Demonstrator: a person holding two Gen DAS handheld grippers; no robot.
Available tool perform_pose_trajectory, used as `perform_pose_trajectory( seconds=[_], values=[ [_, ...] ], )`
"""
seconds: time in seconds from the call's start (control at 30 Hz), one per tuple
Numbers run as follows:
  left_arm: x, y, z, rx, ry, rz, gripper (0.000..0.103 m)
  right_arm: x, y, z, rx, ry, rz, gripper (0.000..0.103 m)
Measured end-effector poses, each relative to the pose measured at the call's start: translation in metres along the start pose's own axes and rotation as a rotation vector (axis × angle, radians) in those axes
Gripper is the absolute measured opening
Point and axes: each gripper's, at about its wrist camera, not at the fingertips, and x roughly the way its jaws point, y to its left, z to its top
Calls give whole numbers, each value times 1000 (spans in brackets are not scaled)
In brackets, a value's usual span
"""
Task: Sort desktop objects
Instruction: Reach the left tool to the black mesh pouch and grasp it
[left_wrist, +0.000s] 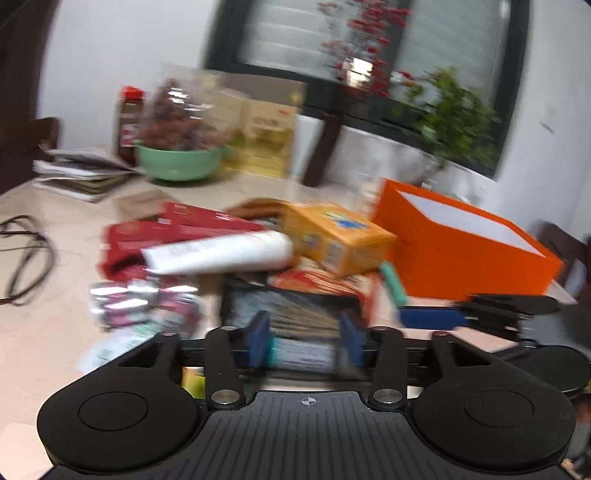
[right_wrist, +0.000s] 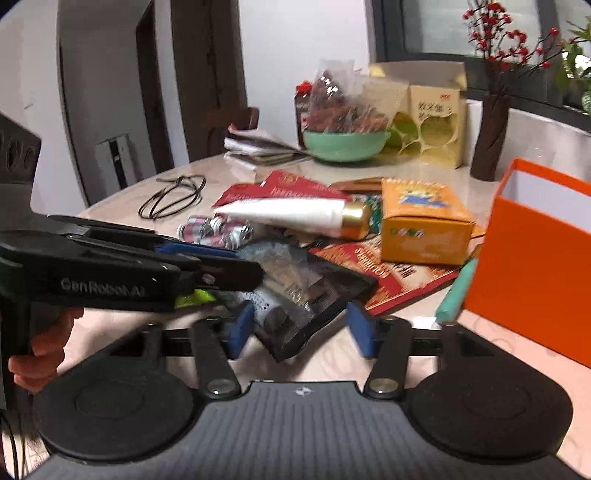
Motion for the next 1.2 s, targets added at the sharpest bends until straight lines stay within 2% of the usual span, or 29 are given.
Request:
perform_pose_trajectory(
  seconds=[0.07,0.17,0.27,0.37,0.4,0.47,0.6,0.67,0.77,0.87,0.9,0.93,0.97,1.03,1.07,1.13,1.2],
  values=[
    [3,13,5,-24,-10,37,64,3,-3,3,4,0,-3,71],
    [19,26,11,-41,34,31,67,12,-7,2,47,19,15,71],
    [34,24,12,-4,64,37,66,23,-8,1,73,39,31,71],
    [43,20,13,35,67,31,73,29,-7,0,76,50,40,73],
    [46,19,13,43,67,38,78,31,-8,1,83,51,38,74],
    [50,22,13,32,70,44,83,33,-10,2,107,49,42,77],
    [48,22,9,45,71,16,85,38,-9,2,120,52,46,83],
    [47,20,8,37,94,-39,82,38,-6,2,108,56,45,85],
    [42,13,3,54,104,-57,80,33,-4,-2,79,75,51,84],
    [39,11,0,60,109,-85,83,25,-6,-6,71,77,44,84],
    [39,12,0,63,108,-78,86,24,-7,-7,72,77,45,84],
    [42,15,-1,43,115,-67,94,24,-8,-7,74,77,46,84],
    [44,17,-1,24,115,-63,95,25,-7,-7,73,77,41,84],
    [44,14,-3,26,111,-64,86,27,-4,-6,63,81,24,84],
    [42,12,-3,18,116,-89,80,28,-1,-6,54,82,17,78],
    [37,5,-3,23,109,-71,70,26,3,-5,54,85,32,60],
    [30,0,-4,28,102,-79,64,22,3,-7,67,83,28,51]
  ],
)
